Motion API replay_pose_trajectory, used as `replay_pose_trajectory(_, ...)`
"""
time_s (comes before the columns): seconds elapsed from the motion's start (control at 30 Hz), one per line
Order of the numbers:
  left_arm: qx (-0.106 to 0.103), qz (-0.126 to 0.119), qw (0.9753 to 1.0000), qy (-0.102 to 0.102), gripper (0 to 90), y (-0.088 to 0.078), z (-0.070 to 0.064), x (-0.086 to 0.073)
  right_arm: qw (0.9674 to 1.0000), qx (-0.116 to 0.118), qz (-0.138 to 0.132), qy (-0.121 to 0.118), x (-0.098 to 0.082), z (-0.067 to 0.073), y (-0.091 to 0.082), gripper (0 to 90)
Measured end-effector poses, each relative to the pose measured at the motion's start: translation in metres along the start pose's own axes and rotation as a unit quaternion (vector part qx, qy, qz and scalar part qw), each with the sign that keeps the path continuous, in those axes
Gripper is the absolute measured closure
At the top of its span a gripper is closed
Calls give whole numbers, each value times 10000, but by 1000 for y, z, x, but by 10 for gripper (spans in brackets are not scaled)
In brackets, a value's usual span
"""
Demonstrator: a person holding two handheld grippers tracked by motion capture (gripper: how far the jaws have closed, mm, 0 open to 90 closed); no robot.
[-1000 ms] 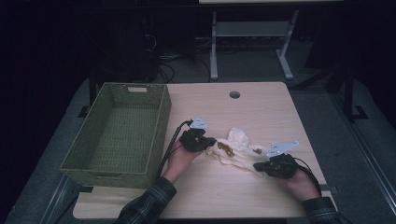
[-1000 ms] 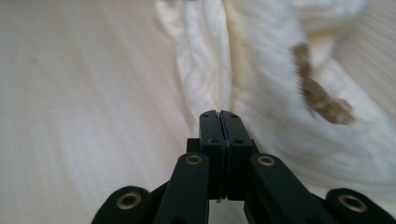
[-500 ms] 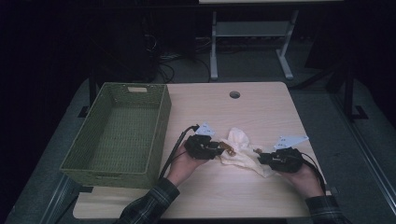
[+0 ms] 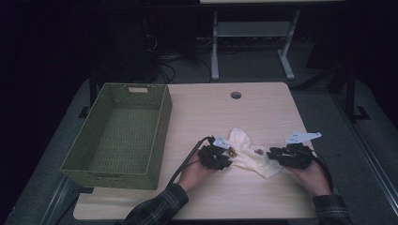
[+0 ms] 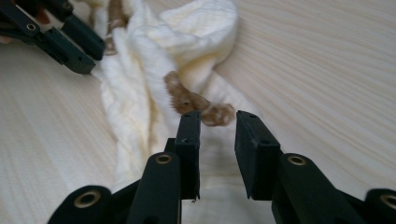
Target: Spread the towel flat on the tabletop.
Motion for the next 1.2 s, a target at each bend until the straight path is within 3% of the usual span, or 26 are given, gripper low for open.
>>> replay_pose_trajectory(0.1, -27, 65, 10000, -23, 871, -2, 1, -1, 9999, -89, 7, 74, -2, -6, -4, 698)
replay_pose_trajectory(0.17, -125, 35, 9998, -138, 875, -8, -3, 0, 9998, -190, 17, 93, -4, -12, -5, 690)
replay_pose_trajectory(0.23, -175, 51, 9998, -20, 876, -18, -3, -3, 9995, -256, 39, 186, -5, -17, -5, 681)
replay_pose_trajectory(0.37, -237, 31, 9997, -106, 876, -31, -4, -10, 9993, -294, 39, 229, -3, -25, -4, 676)
replay_pose_trajectory(0.47, -274, 91, 9995, -154, 876, -46, -1, -26, 9995, -195, -93, 219, 8, -27, 5, 674)
replay_pose_trajectory(0.57, -289, 99, 9991, -286, 875, -55, 2, -36, 9996, -167, 154, 185, 10, -27, 17, 667)
replay_pose_trajectory(0.7, -288, 108, 9988, -372, 876, -65, 3, -46, 9999, 8, -11, 142, 29, -24, 30, 667)
replay_pose_trajectory(0.77, -294, 127, 9988, -380, 875, -67, 3, -49, 9999, 28, -8, 163, 34, -24, 33, 666)
replay_pose_trajectory(0.8, -272, 160, 9988, -377, 876, -69, 3, -54, 9997, 114, -166, 123, 47, -22, 39, 660)
replay_pose_trajectory(1.07, -281, 218, 9988, -346, 875, -72, 2, -63, 9995, 192, -99, 215, 80, -28, 75, 632)
replay_pose_trajectory(1.13, -292, 224, 9987, -351, 875, -72, 1, -63, 9991, 253, 108, 319, 82, -31, 88, 627)
replay_pose_trajectory(1.2, -286, 229, 9988, -333, 876, -72, 2, -64, 9989, 287, 160, 326, 82, -32, 97, 701)
Point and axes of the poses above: each handheld gripper's, and its own axes: y roughly forward along the jaws, x roughly out of its top, z roughly to its left, the point moved 10 cm from there along y, roughly forward along the jaws, and after that the axes turned 15 degrees about x, right-handed, at the moved point
